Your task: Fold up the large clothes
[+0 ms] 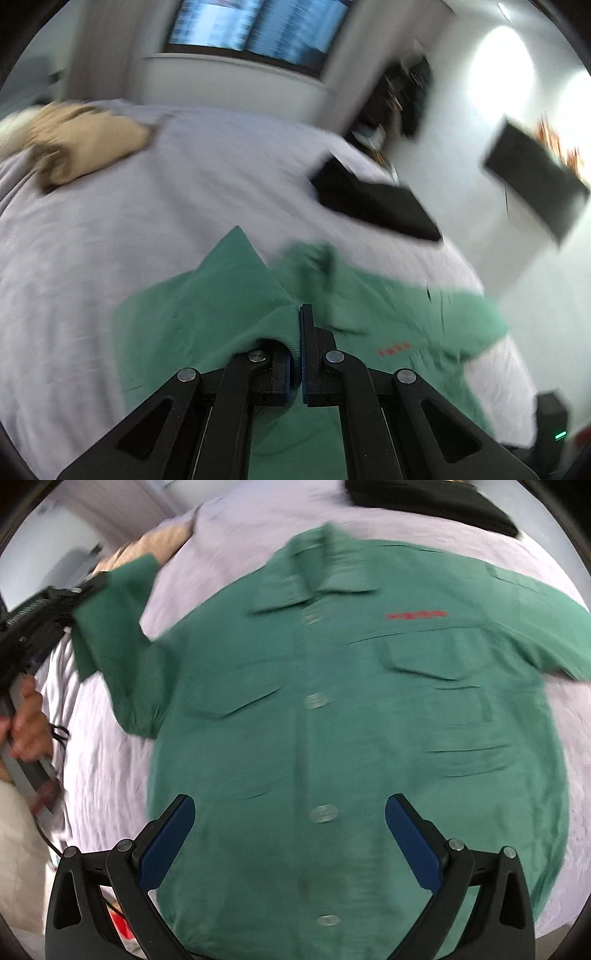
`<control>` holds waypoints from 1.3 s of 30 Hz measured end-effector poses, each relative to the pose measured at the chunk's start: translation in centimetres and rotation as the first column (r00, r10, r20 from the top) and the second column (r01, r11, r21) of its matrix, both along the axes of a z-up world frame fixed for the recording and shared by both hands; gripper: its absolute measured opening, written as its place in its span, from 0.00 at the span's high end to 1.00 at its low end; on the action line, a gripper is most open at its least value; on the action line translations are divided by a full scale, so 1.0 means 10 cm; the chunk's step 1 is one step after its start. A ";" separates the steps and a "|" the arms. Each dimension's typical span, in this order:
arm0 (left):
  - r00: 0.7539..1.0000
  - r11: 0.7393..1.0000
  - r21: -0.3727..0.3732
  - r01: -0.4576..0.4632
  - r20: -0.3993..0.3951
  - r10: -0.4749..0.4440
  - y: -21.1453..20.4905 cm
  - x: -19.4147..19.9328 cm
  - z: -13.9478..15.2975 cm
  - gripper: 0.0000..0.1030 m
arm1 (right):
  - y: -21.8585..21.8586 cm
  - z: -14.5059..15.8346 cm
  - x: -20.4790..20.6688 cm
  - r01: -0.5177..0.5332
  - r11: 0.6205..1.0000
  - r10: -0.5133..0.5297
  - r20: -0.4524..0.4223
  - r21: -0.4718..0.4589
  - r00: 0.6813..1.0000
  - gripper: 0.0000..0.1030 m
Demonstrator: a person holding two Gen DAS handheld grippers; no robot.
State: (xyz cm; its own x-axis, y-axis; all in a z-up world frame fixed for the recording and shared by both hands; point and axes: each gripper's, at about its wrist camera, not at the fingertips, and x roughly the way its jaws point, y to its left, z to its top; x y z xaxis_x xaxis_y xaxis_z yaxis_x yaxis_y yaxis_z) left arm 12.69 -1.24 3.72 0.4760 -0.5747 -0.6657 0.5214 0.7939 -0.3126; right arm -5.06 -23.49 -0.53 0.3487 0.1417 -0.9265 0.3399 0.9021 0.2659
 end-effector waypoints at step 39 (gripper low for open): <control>0.894 0.845 0.417 -0.335 -0.144 0.425 0.93 0.44 -1.35 0.06 | 0.28 -0.28 1.66 -0.268 0.914 0.332 0.181 -0.306 0.926 0.80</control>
